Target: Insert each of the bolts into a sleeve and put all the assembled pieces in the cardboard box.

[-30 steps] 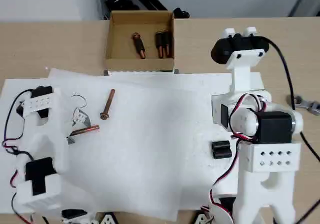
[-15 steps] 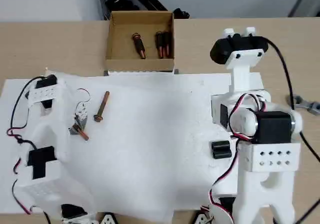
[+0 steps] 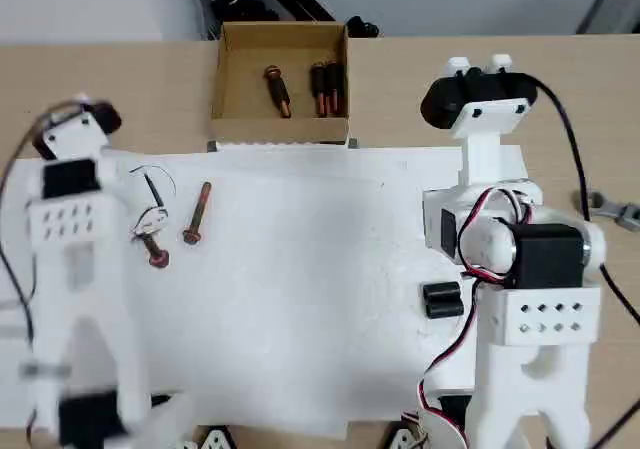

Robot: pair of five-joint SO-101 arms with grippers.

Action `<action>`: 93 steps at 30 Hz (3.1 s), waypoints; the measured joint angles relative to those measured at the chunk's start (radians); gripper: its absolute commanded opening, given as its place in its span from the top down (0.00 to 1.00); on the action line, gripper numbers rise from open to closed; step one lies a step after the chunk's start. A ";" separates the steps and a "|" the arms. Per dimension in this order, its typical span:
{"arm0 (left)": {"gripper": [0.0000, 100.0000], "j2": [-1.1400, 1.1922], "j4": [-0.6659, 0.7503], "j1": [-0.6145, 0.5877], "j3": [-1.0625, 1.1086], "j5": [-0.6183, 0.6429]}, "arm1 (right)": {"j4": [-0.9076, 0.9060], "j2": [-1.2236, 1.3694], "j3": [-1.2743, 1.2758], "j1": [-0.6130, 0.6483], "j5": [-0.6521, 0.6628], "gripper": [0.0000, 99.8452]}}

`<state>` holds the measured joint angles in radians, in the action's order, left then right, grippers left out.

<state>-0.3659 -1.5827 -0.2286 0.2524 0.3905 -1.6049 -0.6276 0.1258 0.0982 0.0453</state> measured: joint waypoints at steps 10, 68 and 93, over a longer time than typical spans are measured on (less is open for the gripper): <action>1.00 -0.344 -0.002 0.034 0.000 -0.313 | 0.000 0.000 0.087 0.000 0.000 1.00; 0.99 0.006 0.614 -0.104 0.611 -0.385 | 0.020 0.000 0.092 -0.002 0.000 1.00; 0.84 -0.215 0.410 -0.084 0.603 -0.407 | 0.020 0.000 0.092 0.000 0.000 1.00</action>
<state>-0.5808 -1.1730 -0.3130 0.8554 -0.0161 -1.5850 -0.6276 0.2179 0.0982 0.0453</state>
